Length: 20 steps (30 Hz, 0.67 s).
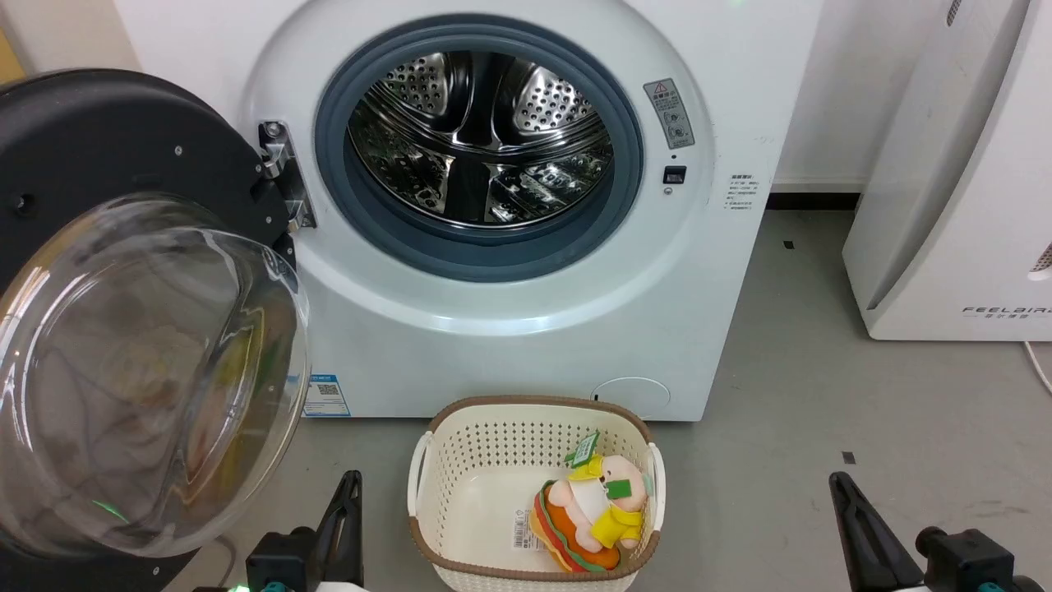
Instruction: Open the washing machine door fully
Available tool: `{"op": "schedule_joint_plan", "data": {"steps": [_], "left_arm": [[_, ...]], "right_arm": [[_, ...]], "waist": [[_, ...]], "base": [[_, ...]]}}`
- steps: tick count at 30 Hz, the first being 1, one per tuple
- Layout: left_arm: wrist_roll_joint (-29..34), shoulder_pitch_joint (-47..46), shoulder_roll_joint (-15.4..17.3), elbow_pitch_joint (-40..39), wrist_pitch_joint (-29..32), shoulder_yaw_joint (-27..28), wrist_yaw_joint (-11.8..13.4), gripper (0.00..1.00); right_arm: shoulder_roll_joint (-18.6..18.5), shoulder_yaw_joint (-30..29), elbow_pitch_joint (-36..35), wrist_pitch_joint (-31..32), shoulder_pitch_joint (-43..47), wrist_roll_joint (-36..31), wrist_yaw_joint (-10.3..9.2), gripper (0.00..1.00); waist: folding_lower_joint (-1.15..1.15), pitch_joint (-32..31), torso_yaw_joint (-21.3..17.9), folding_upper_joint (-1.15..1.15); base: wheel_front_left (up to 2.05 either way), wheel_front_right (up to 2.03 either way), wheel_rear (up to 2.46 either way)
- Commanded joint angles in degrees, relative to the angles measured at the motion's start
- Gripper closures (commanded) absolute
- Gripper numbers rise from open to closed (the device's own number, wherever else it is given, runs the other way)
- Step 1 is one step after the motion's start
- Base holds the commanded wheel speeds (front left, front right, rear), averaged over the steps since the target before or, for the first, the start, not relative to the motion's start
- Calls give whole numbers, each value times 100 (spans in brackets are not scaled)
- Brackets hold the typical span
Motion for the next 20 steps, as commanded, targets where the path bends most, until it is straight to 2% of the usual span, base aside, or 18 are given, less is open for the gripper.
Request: {"op": "schedule_joint_plan", "data": {"steps": [1, 20], "left_arm": [[51, -44, -1, -40, 13, 35, -33, 100], [221, -94, -67, -215, 235, 206, -138, 100]], "right_arm": [[2, 7, -36, 18, -83, -44, 1, 100], [4, 35, -77, 148, -209, -114, 1, 100]], "waist": [[0, 1, 0, 0], [0, 57, -25, 0]], "base": [[0, 0, 0], [0, 0, 0]]}}
